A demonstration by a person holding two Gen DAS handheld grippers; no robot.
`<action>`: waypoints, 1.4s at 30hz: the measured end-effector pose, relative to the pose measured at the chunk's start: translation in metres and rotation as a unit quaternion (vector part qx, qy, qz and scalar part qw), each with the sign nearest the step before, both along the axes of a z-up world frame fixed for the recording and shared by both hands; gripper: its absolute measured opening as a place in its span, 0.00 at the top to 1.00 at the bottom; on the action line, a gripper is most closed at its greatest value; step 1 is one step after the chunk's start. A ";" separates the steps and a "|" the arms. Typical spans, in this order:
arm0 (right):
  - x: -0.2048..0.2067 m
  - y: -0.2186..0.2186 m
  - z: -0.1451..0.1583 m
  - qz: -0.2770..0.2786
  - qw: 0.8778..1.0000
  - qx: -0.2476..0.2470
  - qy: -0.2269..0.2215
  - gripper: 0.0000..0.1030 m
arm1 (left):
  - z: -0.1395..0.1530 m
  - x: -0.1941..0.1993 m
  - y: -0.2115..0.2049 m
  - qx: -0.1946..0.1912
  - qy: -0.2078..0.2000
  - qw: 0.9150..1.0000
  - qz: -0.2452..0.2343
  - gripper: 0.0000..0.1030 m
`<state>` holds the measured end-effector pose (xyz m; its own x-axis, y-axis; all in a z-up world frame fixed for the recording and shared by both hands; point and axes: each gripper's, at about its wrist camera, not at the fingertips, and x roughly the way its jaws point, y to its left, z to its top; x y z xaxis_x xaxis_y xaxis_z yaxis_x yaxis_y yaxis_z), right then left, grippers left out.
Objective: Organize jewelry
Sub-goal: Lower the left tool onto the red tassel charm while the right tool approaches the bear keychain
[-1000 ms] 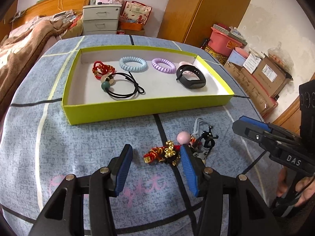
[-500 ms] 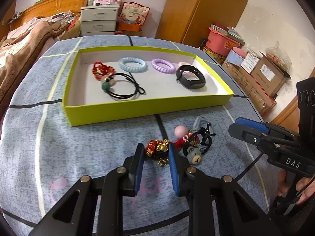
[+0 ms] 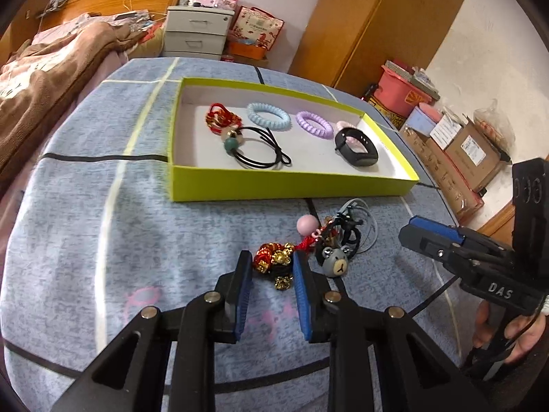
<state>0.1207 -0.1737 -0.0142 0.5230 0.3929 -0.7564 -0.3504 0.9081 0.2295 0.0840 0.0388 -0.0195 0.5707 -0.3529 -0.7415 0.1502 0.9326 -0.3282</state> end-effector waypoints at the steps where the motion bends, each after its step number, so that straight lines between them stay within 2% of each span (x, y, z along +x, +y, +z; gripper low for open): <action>1: 0.000 0.001 0.000 0.002 1.000 0.000 0.000 0.59 | 0.002 -0.002 0.001 0.000 -0.005 1.000 0.002 0.76; 4: 0.001 0.004 -0.001 0.004 1.000 0.002 0.001 0.59 | 0.010 -0.006 0.003 -0.016 -0.016 1.000 -0.002 0.76; 8: 0.002 0.007 -0.003 0.007 1.000 0.003 0.003 0.59 | 0.010 -0.006 0.005 -0.008 -0.014 1.000 0.010 0.76; 13: 0.001 0.010 -0.002 0.014 1.000 0.002 0.000 0.59 | 0.011 -0.010 0.010 -0.025 -0.023 0.999 0.015 0.76; 18: 0.002 0.012 -0.003 0.015 1.000 0.004 0.000 0.59 | 0.012 -0.016 0.023 -0.017 -0.031 0.998 0.047 0.76; 20: 0.003 0.012 -0.003 0.016 1.000 0.005 0.000 0.59 | 0.011 -0.016 0.027 0.006 -0.026 0.997 0.070 0.76; 21: 0.003 0.013 -0.003 0.017 1.000 0.004 0.000 0.59 | 0.010 -0.016 0.028 0.006 -0.024 0.997 0.070 0.76; 24: 0.002 0.021 -0.003 0.032 0.999 0.003 -0.005 0.59 | 0.005 -0.015 0.025 -0.026 -0.010 0.999 0.037 0.76; 27: 0.002 0.031 -0.002 0.051 0.999 0.001 -0.009 0.59 | 0.000 -0.015 0.020 -0.008 -0.001 0.999 0.043 0.76; 30: 0.002 0.036 -0.002 0.058 0.998 0.000 -0.010 0.59 | 0.000 -0.016 0.020 -0.007 -0.002 0.999 0.041 0.76; 33: 0.005 0.042 0.002 0.065 0.998 0.000 -0.021 0.59 | 0.001 -0.017 0.020 0.014 -0.006 0.999 0.044 0.76; 36: 0.012 0.050 0.004 0.086 0.996 0.016 -0.024 0.59 | -0.003 -0.015 0.021 0.008 0.003 0.999 0.046 0.76; 39: 0.018 0.058 0.002 0.101 0.995 0.008 -0.020 0.59 | -0.005 -0.015 0.023 0.006 0.007 0.999 0.047 0.75; 42: 0.020 0.055 0.001 0.092 0.996 0.001 -0.022 0.59 | -0.005 -0.012 0.025 0.011 0.008 0.999 0.051 0.75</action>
